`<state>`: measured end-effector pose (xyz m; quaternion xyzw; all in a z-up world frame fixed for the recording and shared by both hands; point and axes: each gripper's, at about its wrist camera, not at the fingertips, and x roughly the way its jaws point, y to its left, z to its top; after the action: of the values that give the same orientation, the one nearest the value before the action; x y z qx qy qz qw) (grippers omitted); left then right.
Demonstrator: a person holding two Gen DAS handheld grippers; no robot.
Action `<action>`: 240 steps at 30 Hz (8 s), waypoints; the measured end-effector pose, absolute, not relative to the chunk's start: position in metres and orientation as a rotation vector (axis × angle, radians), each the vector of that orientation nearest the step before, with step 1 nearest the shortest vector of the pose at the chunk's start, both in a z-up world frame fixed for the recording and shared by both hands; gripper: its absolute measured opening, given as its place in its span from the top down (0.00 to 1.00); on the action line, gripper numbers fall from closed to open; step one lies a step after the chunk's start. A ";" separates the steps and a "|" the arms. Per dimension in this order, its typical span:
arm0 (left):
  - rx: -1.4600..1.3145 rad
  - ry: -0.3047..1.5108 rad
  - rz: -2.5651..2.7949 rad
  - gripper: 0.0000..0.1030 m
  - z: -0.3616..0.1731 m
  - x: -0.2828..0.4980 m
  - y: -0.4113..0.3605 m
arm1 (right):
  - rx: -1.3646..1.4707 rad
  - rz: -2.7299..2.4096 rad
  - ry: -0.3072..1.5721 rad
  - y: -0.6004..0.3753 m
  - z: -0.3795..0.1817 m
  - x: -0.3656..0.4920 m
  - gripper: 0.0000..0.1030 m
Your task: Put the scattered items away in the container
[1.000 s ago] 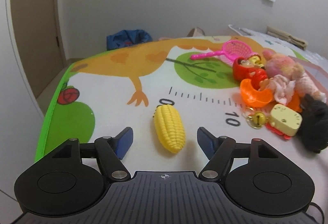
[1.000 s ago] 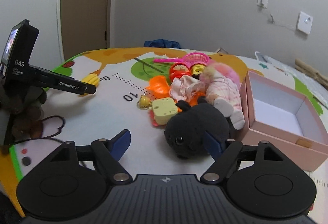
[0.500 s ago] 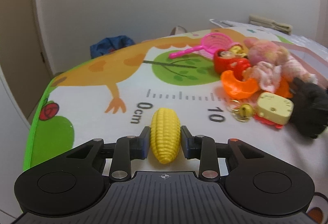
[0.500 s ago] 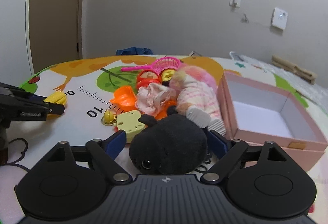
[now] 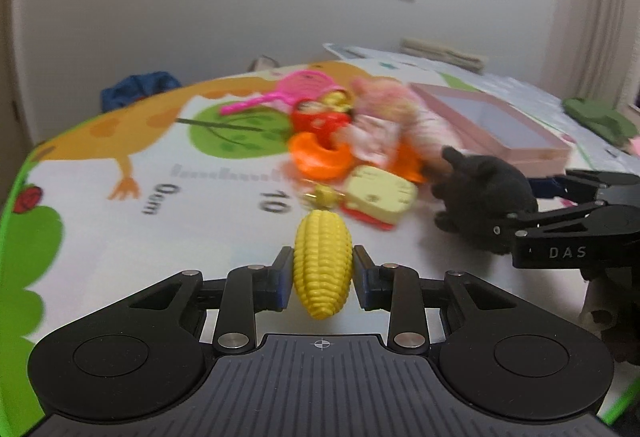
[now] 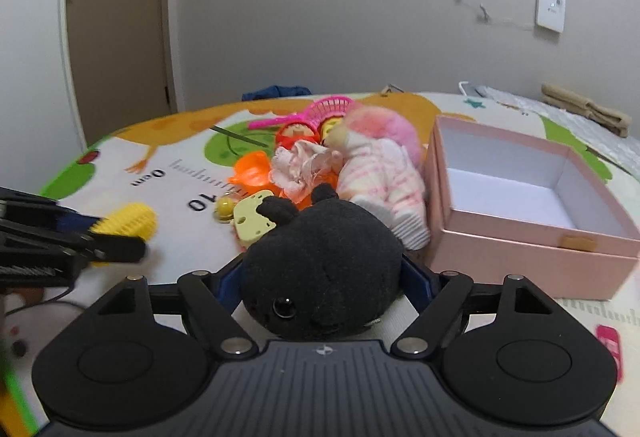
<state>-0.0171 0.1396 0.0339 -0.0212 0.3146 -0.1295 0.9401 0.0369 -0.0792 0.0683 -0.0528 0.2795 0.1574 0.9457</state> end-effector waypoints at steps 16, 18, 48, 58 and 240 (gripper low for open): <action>-0.001 0.711 -0.466 0.67 0.033 -0.030 0.030 | 0.042 0.146 0.625 -0.180 0.072 -0.042 0.24; 0.009 0.711 -0.474 0.66 0.035 -0.032 0.018 | 0.039 0.122 0.628 -0.186 0.070 -0.047 0.24; 0.096 0.712 -0.602 0.57 0.038 -0.052 -0.012 | -0.044 0.070 0.626 -0.212 0.065 -0.086 0.24; 0.232 0.736 -0.438 0.47 0.023 -0.047 -0.004 | -0.049 0.074 0.627 -0.210 0.062 -0.089 0.24; 0.197 0.628 -0.326 0.17 0.006 0.087 0.079 | -0.068 0.447 0.734 -0.129 0.056 0.040 0.13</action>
<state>0.0867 0.0791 0.0058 0.0965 0.3071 -0.1592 0.9333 0.0399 -0.1291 0.0565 -0.0330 0.3558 0.2164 0.9086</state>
